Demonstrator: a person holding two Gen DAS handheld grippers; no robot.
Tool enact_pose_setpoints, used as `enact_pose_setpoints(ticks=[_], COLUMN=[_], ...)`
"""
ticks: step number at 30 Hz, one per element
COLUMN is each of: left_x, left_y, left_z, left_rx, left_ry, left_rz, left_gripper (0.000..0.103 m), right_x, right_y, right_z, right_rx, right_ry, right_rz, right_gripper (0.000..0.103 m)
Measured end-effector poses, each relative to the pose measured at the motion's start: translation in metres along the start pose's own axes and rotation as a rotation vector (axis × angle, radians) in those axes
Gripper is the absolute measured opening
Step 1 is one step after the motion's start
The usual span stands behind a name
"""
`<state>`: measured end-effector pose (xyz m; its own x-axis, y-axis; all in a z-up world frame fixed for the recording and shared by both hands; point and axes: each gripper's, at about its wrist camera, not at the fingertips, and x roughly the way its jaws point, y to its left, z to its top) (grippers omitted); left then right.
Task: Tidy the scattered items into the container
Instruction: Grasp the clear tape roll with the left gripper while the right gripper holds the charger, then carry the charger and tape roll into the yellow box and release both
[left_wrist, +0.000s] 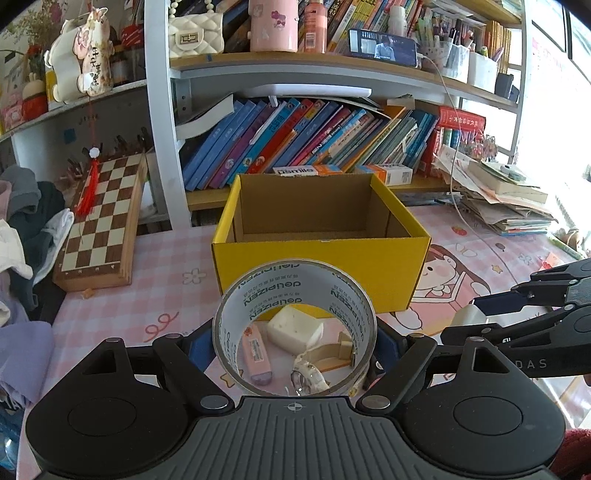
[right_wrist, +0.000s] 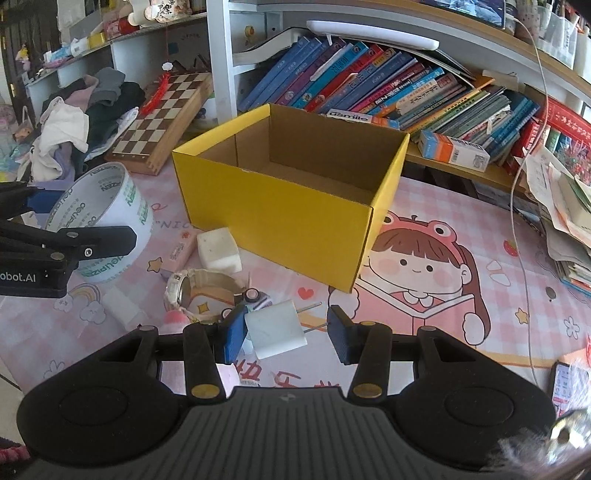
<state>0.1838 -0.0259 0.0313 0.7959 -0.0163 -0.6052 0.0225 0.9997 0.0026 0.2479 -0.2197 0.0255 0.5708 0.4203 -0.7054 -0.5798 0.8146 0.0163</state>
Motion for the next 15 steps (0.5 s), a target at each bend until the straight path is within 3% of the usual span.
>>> enact_pose_setpoints(ticks=[15], left_x=[0.009], left_y=[-0.008], left_z=[0.037], left_rx=[0.106], left_ry=[-0.021], left_rz=[-0.021], left_gripper=[0.084], right_x=[0.006], right_y=[-0.013], right_z=[0.048], right_rx=[-0.066], right_ry=[-0.086], right_rz=[0.055], right_gripper=[0.045])
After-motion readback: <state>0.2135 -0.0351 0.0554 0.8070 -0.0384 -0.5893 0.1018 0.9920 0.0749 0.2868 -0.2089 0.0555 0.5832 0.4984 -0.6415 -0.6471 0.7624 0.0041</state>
